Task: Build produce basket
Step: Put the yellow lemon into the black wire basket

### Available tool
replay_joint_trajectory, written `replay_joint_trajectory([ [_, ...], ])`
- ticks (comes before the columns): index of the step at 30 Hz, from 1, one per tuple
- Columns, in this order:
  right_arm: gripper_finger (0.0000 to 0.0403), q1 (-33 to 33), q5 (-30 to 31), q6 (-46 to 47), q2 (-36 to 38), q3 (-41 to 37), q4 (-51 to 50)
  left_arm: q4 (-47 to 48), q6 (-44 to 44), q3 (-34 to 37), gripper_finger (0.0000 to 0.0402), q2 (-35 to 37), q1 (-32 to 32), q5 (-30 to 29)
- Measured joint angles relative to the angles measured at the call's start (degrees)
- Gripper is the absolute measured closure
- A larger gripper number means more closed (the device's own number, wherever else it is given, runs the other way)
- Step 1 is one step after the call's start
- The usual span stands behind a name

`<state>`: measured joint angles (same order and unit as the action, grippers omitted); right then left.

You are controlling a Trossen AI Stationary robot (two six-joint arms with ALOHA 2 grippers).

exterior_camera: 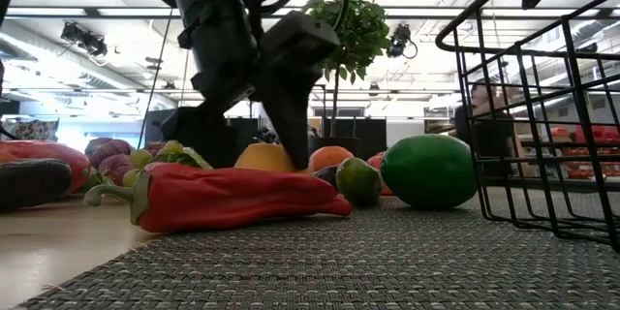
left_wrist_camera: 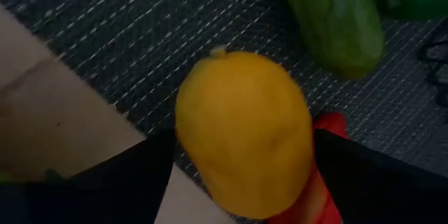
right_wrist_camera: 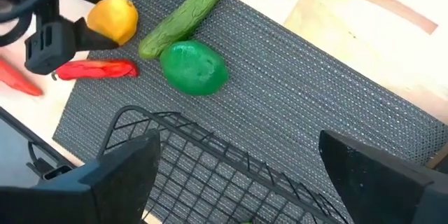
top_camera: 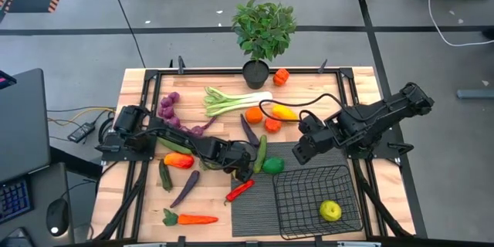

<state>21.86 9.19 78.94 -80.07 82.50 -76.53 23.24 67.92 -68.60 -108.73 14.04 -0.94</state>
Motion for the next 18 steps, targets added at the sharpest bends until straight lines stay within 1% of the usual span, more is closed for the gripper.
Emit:
replay_joint_trajectory([
  [4,0.0021,-0.21,-1.63,-1.88,0.0,0.0,-0.36,-0.39,0.45,-0.01,0.0124,0.3,0.0,1.22],
  [8,0.003,-0.05,-1.9,-2.44,0.0,0.0,-1.14,-0.79,1.94,0.0,0.0177,2.39,0.04,1.43],
  [9,0.0033,0.08,-1.9,-2.46,0.0,0.0,-1.32,-0.48,1.92,0.0,0.0183,3.17,-0.02,1.41],
  [15,0.0045,1.53,-4.02,-2.65,0.0,0.0,-3.84,-0.11,2.2,0.0,0.0185,9.09,-0.76,1.19],
  [18,0.005,2.66,-4.44,-2.63,0.0,0.0,-5.61,-0.1,3.9,-0.04,0.0173,12.28,-0.76,0.76],
])
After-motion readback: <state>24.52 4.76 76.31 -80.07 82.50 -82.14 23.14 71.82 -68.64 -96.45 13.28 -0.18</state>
